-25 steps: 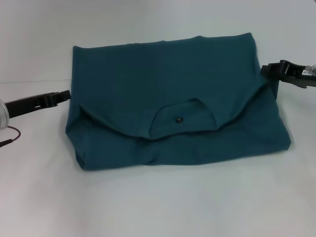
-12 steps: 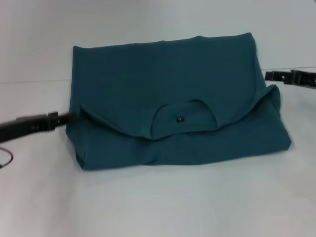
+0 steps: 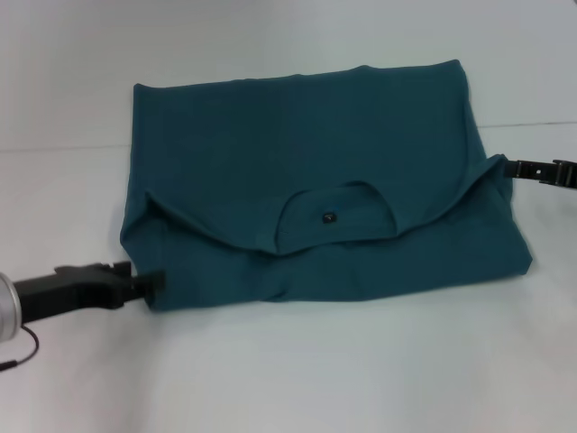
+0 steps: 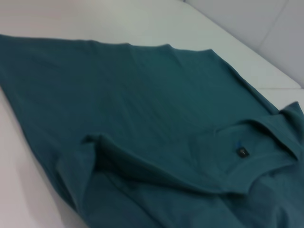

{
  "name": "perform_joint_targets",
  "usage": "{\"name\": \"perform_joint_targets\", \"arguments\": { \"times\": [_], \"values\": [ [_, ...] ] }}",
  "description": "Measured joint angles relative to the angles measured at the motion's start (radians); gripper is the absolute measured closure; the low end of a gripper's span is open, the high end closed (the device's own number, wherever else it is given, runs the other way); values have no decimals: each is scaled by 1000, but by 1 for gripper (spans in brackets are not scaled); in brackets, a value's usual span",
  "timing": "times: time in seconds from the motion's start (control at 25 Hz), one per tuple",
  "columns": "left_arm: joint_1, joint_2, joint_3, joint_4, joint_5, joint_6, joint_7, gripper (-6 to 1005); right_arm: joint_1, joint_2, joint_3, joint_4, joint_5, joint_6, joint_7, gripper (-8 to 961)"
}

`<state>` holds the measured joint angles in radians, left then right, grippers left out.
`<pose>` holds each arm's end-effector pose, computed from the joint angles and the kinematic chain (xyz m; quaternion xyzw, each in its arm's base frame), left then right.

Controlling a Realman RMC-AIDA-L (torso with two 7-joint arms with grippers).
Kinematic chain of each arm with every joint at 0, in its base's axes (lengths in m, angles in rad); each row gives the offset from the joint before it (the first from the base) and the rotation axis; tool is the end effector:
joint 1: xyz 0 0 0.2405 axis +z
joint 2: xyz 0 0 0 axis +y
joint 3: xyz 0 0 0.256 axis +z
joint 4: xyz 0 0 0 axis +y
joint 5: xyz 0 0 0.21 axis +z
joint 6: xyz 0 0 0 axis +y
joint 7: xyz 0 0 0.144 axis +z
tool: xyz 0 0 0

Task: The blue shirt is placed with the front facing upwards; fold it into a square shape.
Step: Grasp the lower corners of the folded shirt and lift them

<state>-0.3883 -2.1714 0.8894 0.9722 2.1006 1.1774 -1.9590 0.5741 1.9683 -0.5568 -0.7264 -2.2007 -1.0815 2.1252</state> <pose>-0.2844 0.3465 0.0006 -0.8557 -0.4233 -0.1561 0.2534 0.3310 0.3988 0.0923 -0.7453 0.5320 0.1922 0.3528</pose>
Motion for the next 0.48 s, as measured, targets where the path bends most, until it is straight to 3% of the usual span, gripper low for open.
{"name": "perform_joint_targets", "arguments": {
  "times": [0.48],
  "values": [
    [-22,0,55,-86,24,-55,1,356,1,5,-7,-1,1,-20,7,144]
  ]
}}
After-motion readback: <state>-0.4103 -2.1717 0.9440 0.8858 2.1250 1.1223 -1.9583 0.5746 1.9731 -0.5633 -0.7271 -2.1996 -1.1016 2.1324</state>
